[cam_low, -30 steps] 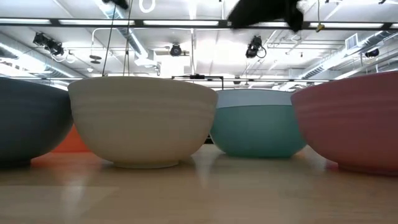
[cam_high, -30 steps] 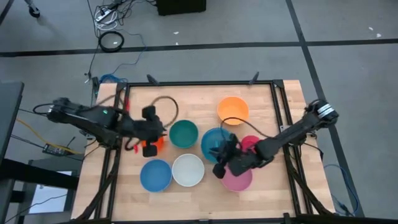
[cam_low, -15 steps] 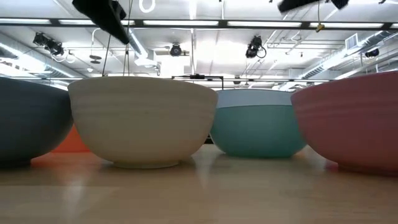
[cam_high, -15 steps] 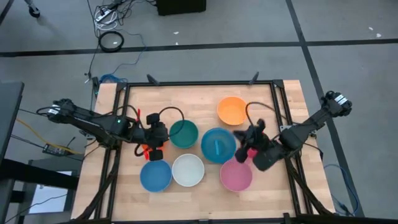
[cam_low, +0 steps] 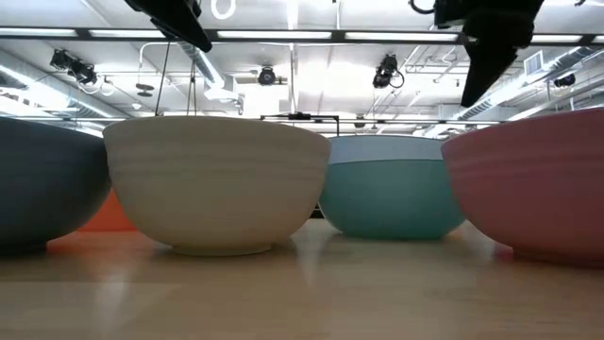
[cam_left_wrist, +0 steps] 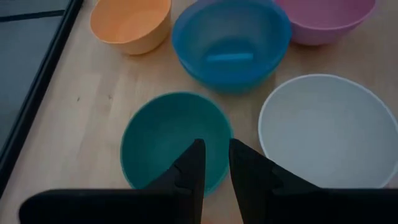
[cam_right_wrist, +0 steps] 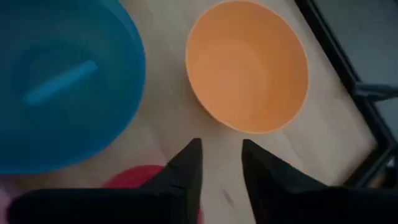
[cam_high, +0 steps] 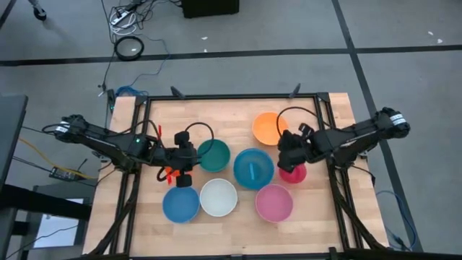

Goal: Nest bowls inside each other
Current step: Stack the orange bowl on top of the light blue bowl

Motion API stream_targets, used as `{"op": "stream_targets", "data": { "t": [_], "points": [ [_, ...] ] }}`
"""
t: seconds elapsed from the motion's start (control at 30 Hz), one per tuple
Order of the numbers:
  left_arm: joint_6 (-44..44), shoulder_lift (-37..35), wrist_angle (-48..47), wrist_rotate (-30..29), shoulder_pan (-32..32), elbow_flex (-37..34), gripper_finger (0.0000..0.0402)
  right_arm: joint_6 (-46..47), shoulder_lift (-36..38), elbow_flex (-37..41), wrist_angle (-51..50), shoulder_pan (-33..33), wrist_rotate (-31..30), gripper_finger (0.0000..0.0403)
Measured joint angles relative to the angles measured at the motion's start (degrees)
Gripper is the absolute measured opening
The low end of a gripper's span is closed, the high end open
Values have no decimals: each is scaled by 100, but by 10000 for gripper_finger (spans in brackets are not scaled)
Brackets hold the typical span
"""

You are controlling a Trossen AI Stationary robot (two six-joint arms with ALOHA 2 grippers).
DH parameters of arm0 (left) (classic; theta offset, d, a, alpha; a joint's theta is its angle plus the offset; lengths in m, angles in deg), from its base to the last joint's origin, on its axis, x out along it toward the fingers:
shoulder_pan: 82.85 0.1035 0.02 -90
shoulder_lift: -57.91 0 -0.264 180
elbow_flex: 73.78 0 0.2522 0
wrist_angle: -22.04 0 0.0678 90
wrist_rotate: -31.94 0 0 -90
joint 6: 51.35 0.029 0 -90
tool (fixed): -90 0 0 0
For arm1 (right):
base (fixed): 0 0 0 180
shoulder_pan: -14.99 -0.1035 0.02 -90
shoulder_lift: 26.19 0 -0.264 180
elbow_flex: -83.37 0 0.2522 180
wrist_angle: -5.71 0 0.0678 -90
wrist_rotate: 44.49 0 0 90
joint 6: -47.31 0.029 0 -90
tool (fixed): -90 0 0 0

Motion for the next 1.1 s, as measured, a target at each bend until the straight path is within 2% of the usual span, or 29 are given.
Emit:
{"op": "stream_targets", "data": {
  "t": [0.17, 0.27, 0.33, 0.67, 1.1],
  "points": [
    [154, 0, 76, -88, 0, 2, 81, -1261, -22, 0, 154, 409, 302, 162],
    [222, 0, 83, -157, 0, 4, 81, -2343, -17, 49, 425, 520, 403, 173],
    [244, 0, 92, -164, 0, 4, 81, -2731, -24, 68, 467, 641, 450, 172],
    [240, 0, -83, -175, 0, 4, 81, -3271, -367, 70, 693, 1346, 739, 169],
    [83, 0, -277, -170, -4, 4, 81, -4188, -1698, 70, 870, 1901, 1121, 165]
  ]
}}
